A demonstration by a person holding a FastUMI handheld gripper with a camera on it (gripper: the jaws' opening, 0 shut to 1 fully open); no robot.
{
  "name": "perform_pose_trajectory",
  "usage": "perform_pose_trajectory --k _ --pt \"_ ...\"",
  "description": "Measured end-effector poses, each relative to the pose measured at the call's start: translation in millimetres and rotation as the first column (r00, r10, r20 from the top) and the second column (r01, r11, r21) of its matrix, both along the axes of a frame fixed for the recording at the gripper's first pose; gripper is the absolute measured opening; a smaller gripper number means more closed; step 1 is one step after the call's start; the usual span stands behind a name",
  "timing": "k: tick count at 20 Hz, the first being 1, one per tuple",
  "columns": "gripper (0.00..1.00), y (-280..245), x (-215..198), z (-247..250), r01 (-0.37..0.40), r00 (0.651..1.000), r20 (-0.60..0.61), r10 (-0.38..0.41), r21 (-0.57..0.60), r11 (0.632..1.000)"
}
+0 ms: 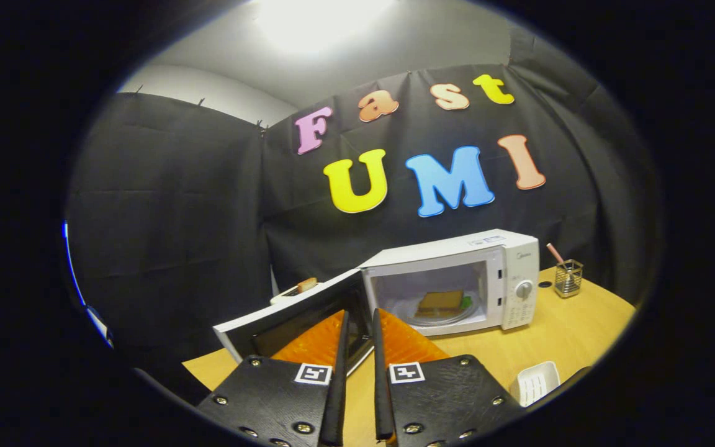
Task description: Open the microwave, put the food inside, and close the microwave door.
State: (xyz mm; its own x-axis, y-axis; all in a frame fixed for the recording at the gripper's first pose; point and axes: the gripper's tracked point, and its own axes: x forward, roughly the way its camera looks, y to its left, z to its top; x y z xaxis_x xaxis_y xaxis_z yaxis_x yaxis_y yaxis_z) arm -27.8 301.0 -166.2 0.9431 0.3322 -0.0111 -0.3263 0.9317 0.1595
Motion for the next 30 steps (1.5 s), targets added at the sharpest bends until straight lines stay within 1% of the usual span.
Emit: perform_pose_trajectory --k 2,3,4,5,6,7,9,11,14,16,20,25,26,27,30 --pt "0.2 30.0 -12.0 2.6 -0.096 0.995 -0.01 0.097 0.015 0.995" --pt "0.11 46.1 -18.3 5.0 -0.137 0.99 -0.009 0.137 0.01 0.99" --pt "0.13 59.8 -23.3 6.6 -0.172 0.985 -0.002 0.172 0.004 0.985" --pt "0.14 76.8 -29.5 10.2 -0.223 0.975 0.009 0.223 0.018 0.975" --pt "0.09 91.3 -35.8 7.9 -0.265 0.964 0.008 0.265 0.035 0.964" --pt "0.08 102.1 -40.1 8.5 -0.287 0.958 0.008 0.287 0.049 0.957" --pt "0.08 116.5 -44.7 13.8 -0.299 0.954 0.022 0.299 0.041 0.953" --pt "0.07 135.9 -45.5 10.2 -0.325 0.946 0.012 0.325 0.044 0.945" --pt "0.08 155.7 -39.5 4.2 -0.315 0.949 0.004 0.315 0.022 0.949" --pt "0.08 174.3 -38.1 -7.8 -0.34 0.94 -0.025 0.341 0.031 0.94" --pt "0.08 188.4 -31.4 -22.8 -0.321 0.945 -0.06 0.321 0.009 0.947" --pt "0.08 177.4 -14.4 -32.4 -0.263 0.963 -0.071 0.262 -0.004 0.965" --pt "0.07 176.0 -14.9 -33.9 -0.267 0.961 -0.075 0.267 0.011 0.964" --pt "0.01 175.3 -15.1 -34.3 -0.272 0.959 -0.079 0.272 0.016 0.962" --pt "0.01 166.6 -19.7 -31.4 -0.253 0.966 -0.056 0.252 -0.006 0.968"
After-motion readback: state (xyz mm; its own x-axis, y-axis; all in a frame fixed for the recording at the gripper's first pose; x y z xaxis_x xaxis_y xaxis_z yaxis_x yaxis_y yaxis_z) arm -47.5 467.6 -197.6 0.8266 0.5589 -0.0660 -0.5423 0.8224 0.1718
